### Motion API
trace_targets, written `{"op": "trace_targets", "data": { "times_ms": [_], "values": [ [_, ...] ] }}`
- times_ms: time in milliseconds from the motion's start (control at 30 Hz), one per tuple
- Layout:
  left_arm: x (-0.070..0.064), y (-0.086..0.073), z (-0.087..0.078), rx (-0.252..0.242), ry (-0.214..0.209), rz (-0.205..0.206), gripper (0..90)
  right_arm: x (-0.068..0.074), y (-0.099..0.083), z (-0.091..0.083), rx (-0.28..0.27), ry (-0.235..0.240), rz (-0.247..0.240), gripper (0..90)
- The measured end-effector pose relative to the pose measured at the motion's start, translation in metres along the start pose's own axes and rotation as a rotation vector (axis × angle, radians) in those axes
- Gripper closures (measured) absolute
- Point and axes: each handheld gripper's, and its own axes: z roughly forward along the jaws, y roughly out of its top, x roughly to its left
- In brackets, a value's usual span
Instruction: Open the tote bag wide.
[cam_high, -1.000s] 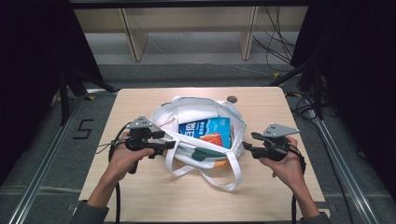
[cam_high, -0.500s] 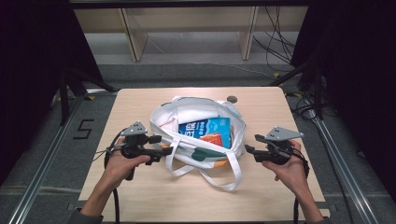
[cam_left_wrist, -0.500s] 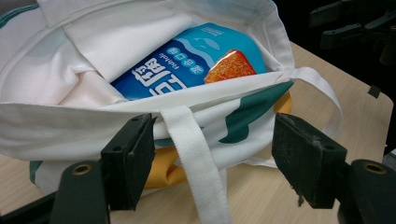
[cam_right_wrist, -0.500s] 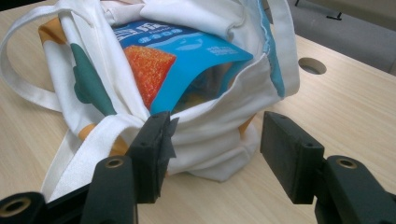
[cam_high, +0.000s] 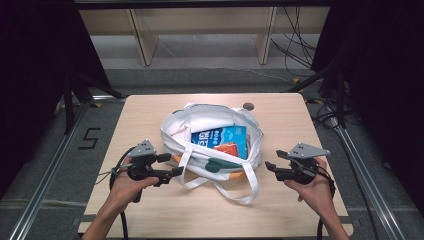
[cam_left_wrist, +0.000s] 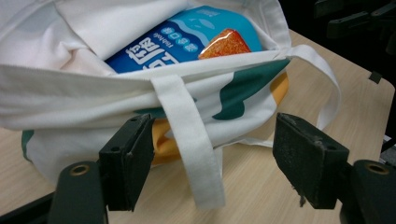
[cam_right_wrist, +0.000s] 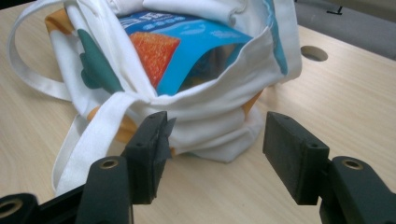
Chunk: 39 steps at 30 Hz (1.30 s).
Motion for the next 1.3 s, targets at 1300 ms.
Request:
{"op": "trace_targets", "data": {
  "times_ms": [1300],
  "values": [
    [-0.025,-0.085,-0.003,-0.016,0.118,0.016,16.2,0.025,-0.061,-0.013,0.053,-0.007,0.042,30.9]
  ]
}}
